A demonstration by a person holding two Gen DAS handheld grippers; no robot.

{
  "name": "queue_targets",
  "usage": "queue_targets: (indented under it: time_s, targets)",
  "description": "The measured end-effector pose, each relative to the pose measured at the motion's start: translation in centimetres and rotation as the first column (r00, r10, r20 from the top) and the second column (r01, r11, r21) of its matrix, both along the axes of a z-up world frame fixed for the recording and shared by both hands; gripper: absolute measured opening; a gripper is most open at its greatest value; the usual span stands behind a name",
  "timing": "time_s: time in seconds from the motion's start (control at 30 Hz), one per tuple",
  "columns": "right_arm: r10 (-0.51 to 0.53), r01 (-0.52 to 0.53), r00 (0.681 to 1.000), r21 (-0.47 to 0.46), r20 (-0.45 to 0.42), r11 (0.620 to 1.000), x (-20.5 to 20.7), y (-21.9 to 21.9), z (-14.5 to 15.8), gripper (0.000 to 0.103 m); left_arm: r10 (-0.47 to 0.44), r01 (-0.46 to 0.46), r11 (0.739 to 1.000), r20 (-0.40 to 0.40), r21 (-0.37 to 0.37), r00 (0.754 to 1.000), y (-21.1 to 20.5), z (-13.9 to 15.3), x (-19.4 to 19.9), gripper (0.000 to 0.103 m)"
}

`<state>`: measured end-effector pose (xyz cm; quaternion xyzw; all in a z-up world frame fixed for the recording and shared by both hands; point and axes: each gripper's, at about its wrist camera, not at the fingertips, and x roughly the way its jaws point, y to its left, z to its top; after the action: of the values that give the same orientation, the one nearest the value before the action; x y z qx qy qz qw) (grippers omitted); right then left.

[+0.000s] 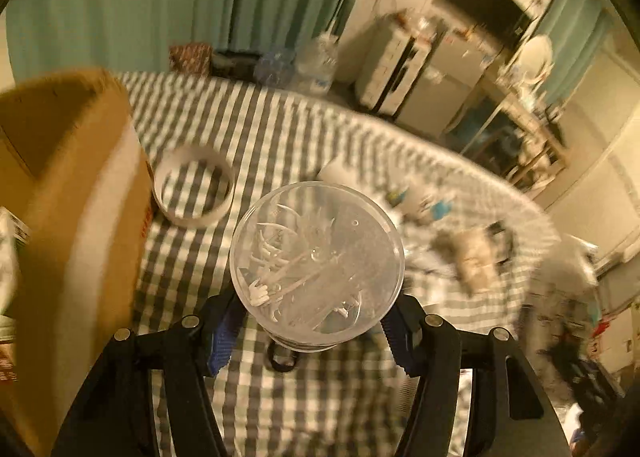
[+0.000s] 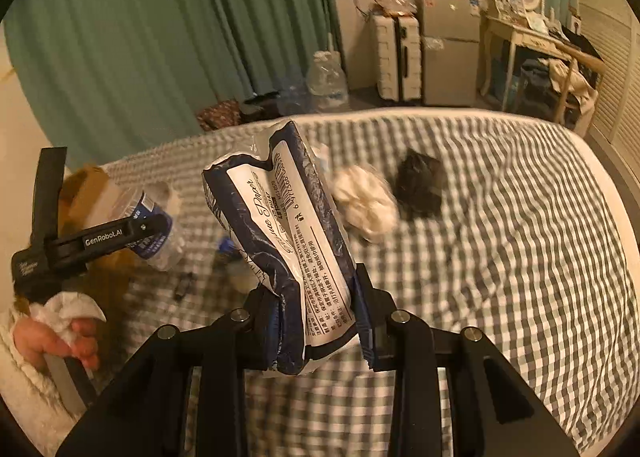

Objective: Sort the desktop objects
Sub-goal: 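Carry tub and tissue pack to the cardboard box and release both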

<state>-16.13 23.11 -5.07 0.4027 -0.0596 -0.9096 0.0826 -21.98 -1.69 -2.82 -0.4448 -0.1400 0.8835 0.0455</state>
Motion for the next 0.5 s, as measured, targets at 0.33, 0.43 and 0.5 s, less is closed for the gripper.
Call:
queue_targets:
  time_s: [0.33,0.43,0.5]
  targets:
    - [0.190,-0.201,0.977,-0.116,-0.096,0.973,1.8,-10.5,7.7,0.030,-0.080,0.067,0.994,-0.166,-0.084,0.983,-7.2,12.4,3.7,0.063]
    - [0.259,-0.270,0.962,-0.151,-0.089,0.951,1.4,-14.7,8.3,0.030,-0.015,-0.005,0.988,-0.130,-0.153,0.991,-12.2,12.9,4.9,0.063]
    - [0.309,-0.318,0.948,-0.158,-0.074,0.935,1.0,-18.1,8.0,0.030,0.044,-0.063,0.984,-0.115,-0.167,0.992,-15.5,12.2,5.8,0.063]
